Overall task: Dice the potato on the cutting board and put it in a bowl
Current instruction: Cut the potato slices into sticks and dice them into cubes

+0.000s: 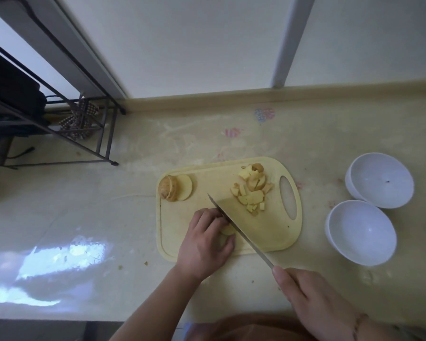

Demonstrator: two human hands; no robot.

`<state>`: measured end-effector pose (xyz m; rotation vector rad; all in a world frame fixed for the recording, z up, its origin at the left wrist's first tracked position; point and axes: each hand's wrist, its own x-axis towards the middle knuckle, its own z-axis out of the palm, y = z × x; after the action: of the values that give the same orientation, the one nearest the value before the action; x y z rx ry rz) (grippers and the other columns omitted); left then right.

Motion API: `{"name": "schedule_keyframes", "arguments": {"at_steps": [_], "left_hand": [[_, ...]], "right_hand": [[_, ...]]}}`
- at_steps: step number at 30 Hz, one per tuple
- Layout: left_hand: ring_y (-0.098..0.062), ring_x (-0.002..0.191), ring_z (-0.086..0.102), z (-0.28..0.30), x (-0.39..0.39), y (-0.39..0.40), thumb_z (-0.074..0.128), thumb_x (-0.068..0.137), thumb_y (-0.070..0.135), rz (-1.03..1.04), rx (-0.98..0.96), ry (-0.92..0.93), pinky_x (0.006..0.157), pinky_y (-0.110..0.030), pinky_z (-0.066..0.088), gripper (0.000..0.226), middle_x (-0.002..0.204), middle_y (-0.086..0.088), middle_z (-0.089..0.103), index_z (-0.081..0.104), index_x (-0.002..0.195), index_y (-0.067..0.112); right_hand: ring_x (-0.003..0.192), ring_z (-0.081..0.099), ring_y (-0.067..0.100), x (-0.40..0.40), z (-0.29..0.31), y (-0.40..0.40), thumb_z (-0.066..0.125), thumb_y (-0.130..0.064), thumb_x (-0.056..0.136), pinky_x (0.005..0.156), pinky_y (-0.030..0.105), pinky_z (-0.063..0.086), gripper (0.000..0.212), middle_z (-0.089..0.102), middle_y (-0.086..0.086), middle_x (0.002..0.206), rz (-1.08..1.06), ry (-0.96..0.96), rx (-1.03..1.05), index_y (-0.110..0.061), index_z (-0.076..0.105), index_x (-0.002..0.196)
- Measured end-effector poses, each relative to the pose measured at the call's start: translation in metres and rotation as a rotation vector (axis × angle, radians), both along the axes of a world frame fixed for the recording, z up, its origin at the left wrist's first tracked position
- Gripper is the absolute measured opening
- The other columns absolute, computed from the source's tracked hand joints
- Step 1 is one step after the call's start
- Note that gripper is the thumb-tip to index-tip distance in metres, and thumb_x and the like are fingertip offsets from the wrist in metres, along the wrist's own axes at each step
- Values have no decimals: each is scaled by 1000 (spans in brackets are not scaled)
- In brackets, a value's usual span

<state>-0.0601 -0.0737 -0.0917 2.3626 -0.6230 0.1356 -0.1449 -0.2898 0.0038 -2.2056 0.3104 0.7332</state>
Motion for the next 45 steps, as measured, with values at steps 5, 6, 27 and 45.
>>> {"name": "schedule_keyframes", "arguments": {"at_steps": [5, 6, 27, 45], "left_hand": [[-28, 102, 58, -1, 1, 0, 76, 81, 23, -5, -1, -5, 90, -36, 49, 28, 110, -7, 64, 71, 102, 5], [-28, 102, 58, 0, 1, 0, 77, 81, 23, -4, -7, -6, 90, -36, 49, 28, 110, -6, 64, 71, 102, 5], [-24, 98, 56, 0, -1, 2, 75, 79, 18, 0, -53, -54, 88, -30, 50, 19, 99, -5, 64, 71, 90, 4], [-23, 95, 57, 2, 0, 3, 81, 74, 15, -7, -64, -35, 84, -30, 51, 20, 93, -3, 63, 72, 89, 5]], "right_hand": [[82, 59, 7, -4, 0, -1, -15, -99, 45, 81, 25, 43, 123, 70, 5, 82, 40, -10, -85, -11, 63, 82], [81, 60, 8, -1, -2, 0, -13, -98, 49, 81, 26, 43, 119, 70, 5, 80, 50, -16, -73, -10, 62, 80], [56, 45, 9, 7, 3, 8, 21, -74, 76, 68, 32, 43, 74, 52, 7, 58, 23, -32, 44, -5, 46, 67], [54, 49, 15, 20, -13, 17, 14, -76, 78, 66, 36, 45, 71, 50, 7, 55, 27, -71, 27, -13, 42, 60]]}}
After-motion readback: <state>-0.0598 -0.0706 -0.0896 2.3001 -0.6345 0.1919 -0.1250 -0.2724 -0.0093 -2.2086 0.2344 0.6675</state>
